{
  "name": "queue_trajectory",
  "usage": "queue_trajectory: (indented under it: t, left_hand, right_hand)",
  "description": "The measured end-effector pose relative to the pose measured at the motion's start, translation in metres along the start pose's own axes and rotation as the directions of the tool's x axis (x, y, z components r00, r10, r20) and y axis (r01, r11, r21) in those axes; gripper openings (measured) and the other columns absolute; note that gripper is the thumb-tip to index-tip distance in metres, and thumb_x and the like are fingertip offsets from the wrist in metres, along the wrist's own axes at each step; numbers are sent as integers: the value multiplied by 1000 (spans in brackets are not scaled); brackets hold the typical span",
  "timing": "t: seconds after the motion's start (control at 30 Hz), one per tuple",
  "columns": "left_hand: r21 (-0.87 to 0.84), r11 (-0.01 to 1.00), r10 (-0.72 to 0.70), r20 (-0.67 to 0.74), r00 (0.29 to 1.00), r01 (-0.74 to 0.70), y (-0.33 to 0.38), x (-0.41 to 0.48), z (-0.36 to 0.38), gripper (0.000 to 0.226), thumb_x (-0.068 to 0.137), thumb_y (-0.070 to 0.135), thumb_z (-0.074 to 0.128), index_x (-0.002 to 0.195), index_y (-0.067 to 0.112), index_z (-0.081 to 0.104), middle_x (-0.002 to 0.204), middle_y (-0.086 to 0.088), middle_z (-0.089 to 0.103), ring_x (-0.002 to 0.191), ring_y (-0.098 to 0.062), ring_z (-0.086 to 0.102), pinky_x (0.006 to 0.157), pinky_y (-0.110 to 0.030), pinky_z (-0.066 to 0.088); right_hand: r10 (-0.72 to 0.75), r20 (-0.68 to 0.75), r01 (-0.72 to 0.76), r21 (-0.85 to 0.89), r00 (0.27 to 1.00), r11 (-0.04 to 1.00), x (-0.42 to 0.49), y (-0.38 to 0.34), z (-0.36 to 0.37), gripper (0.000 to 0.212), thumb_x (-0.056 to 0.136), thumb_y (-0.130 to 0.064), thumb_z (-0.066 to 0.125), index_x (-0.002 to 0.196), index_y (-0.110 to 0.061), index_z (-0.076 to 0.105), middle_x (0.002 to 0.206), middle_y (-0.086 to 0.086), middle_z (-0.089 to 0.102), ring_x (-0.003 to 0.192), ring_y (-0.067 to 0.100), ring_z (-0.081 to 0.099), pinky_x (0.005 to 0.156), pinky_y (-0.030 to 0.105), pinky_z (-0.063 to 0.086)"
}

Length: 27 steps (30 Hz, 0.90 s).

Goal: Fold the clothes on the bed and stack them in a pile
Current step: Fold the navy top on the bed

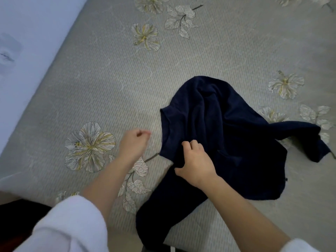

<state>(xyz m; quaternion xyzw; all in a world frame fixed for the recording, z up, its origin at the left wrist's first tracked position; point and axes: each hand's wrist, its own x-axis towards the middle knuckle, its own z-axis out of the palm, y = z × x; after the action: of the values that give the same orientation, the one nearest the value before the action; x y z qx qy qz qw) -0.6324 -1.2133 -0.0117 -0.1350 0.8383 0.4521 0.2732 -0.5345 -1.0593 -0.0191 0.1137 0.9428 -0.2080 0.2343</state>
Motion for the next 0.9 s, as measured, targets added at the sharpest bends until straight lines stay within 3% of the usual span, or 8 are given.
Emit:
queue_trajectory:
  t: [0.2, 0.3, 0.37, 0.5, 0.6, 0.77, 0.83, 0.9]
  left_hand:
    - [128, 978, 155, 90, 984, -166, 41, 58, 41, 64, 89, 36, 61, 143, 12, 37, 144, -6, 44, 128, -19, 46, 104, -32, 38]
    - [200, 970, 101, 185, 978, -138, 45, 55, 71, 77, 83, 43, 68, 143, 9, 34, 142, -9, 45, 125, -26, 48, 102, -36, 41]
    - [245, 953, 109, 267, 957, -177, 36, 39, 87, 55, 84, 34, 71, 125, 5, 51, 122, -11, 59, 112, -28, 58, 91, -33, 48]
    - [-81, 988, -103, 301, 948, 133, 35, 4, 84, 32, 89, 31, 63, 113, 9, 65, 104, -10, 68, 91, -25, 65, 72, -31, 54]
    - [-418, 839, -238, 293, 926, 348, 62, -11, 59, 27, 87, 17, 61, 112, 7, 64, 103, -14, 69, 92, -29, 65, 66, -36, 55]
    - [-686, 612, -157, 383, 910, 394, 141, -59, 9, 20, 101, 14, 41, 98, 4, 58, 75, -11, 68, 65, -21, 67, 53, -27, 55]
    - [-708, 571, -111, 435, 894, 415, 174, -88, -12, 29, 102, 20, 37, 90, 6, 58, 65, -11, 69, 57, -21, 67, 49, -25, 53]
    - [-717, 562, -64, 460, 886, 413, 203, -120, -32, 29, 100, 25, 41, 86, 10, 61, 62, -9, 69, 54, -22, 67, 48, -26, 54]
  right_hand:
    - [-78, 24, 75, 127, 997, 989, -17, 13, 4, 35, 87, -9, 53, 122, -14, 53, 113, 4, 57, 105, 21, 52, 80, 29, 45]
    - [-44, 135, 7, 262, 990, 965, -36, 28, 5, 26, 89, -18, 55, 115, -16, 58, 102, 4, 62, 92, 21, 59, 75, 32, 51]
    - [-17, 217, -76, 412, 976, 908, -52, 36, 7, 17, 90, -17, 54, 103, -18, 64, 91, 1, 66, 83, 17, 62, 71, 30, 54]
    - [117, 395, -391, 741, 911, 546, -83, 50, -14, 17, 88, -11, 51, 83, -10, 67, 77, 0, 65, 73, 12, 61, 64, 19, 48]
    - [280, 355, -430, 858, 892, 282, -100, 62, -55, 25, 85, -15, 49, 80, -13, 73, 81, 3, 73, 73, 19, 69, 64, 19, 51]
    - [399, 188, -277, 944, 897, 179, -125, 52, -143, 29, 75, -23, 51, 49, -27, 62, 59, -2, 61, 51, 13, 60, 51, 23, 44]
    - [345, 99, -172, 967, 933, 190, -143, 41, -181, 11, 65, -28, 59, 56, -25, 64, 63, -1, 64, 58, 16, 62, 55, 25, 46]
    - [236, -8, -75, 937, 972, 341, -168, 31, -216, 14, 65, -29, 70, 76, -21, 68, 75, -2, 71, 71, 19, 69, 61, 26, 51]
